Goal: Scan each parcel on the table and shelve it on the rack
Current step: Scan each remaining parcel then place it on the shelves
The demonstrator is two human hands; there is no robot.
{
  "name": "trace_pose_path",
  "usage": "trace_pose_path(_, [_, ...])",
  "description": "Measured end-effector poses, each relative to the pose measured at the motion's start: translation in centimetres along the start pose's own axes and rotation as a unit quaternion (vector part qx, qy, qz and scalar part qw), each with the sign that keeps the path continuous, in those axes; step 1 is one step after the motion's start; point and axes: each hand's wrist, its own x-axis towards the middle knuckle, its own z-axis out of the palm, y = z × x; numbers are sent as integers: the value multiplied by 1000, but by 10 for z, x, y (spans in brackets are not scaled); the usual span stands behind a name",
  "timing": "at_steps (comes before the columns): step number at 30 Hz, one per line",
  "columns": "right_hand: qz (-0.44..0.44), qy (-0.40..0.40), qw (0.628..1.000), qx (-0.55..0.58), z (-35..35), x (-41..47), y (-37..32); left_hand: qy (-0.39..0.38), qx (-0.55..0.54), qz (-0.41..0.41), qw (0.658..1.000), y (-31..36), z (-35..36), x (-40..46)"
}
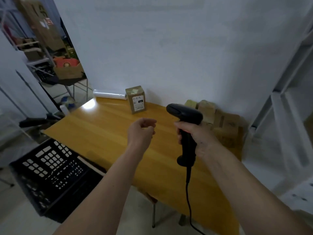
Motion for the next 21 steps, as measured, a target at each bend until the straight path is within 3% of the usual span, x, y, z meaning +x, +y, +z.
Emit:
trace_pose_path(10, [65,12,998,6,51,97,-9,14,62,-56,996,-28,-18,102])
trace_pose_path(21, [71,48,996,30,88,190,-15,-62,192,-18,979,-40,-10,234])
